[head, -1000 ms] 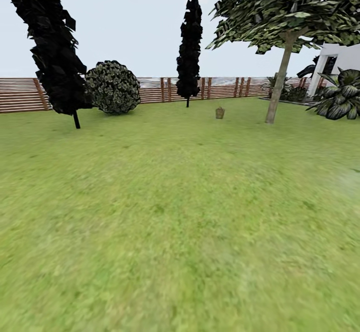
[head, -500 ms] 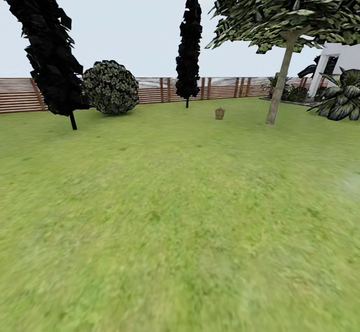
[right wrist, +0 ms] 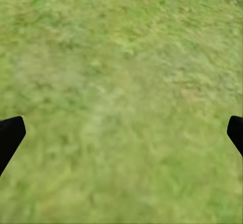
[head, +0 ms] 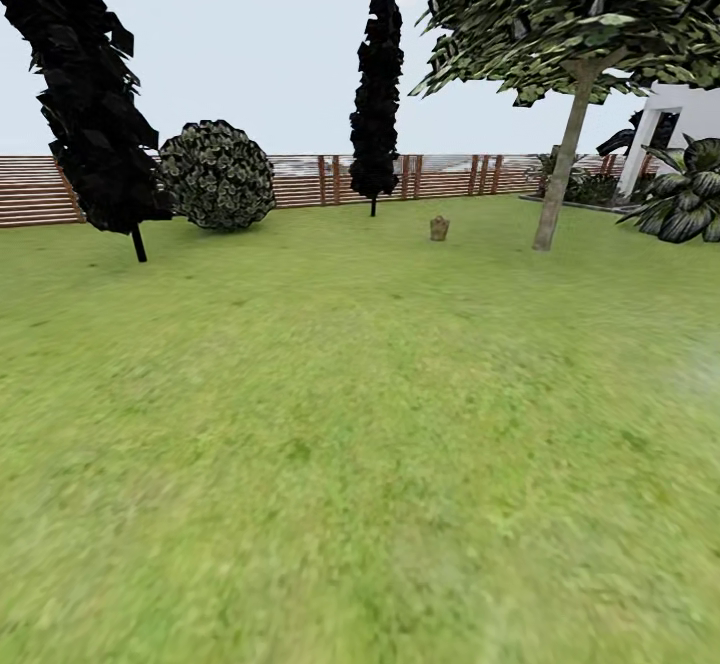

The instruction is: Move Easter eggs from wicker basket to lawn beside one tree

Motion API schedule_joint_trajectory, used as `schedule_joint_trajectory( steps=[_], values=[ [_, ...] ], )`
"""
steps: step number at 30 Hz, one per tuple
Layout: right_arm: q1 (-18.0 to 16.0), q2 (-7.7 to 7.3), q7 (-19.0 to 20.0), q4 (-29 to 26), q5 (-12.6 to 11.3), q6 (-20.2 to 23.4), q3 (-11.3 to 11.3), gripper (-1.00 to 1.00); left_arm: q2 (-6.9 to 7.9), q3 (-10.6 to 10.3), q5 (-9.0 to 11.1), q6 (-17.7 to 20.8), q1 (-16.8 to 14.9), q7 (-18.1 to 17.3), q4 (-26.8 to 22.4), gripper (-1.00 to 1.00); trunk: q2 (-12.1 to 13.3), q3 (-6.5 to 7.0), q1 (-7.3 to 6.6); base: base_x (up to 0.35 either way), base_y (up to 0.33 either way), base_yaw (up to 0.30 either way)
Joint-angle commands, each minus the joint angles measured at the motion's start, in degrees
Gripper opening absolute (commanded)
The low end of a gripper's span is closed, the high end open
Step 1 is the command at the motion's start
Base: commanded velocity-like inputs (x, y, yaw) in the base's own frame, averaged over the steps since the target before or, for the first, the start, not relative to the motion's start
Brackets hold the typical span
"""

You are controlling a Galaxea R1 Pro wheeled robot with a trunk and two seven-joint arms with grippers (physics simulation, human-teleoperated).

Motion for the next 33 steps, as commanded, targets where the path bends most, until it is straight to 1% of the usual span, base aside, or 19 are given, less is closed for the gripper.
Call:
schedule_joint_trajectory(
  steps=[1,17,33],
  values=[
    [-0.04,0.00,0.03,0.04,-0.04,-0.18,-0.11,1.00,-0.04,-0.11,0.60,-0.23,-0.04,0.03,0.03,1.00,-0.10,-0.11,0.06,0.331,-0.127,0.000],
    [-0.06,0.07,0.03,0.04,-0.04,-0.18,-0.09,1.00,-0.06,-0.06,0.60,-0.35,-0.04,0.03,0.04,1.00,-0.10,-0.11,0.06,0.331,-0.124,0.000],
    [-0.06,0.02,0.03,0.04,-0.04,-0.28,-0.10,1.00,-0.04,-0.03,0.60,-0.35,-0.04,0.03,0.04,1.00,-0.10,-0.11,0.06,0.331,-0.009,0.000]
  ],
)
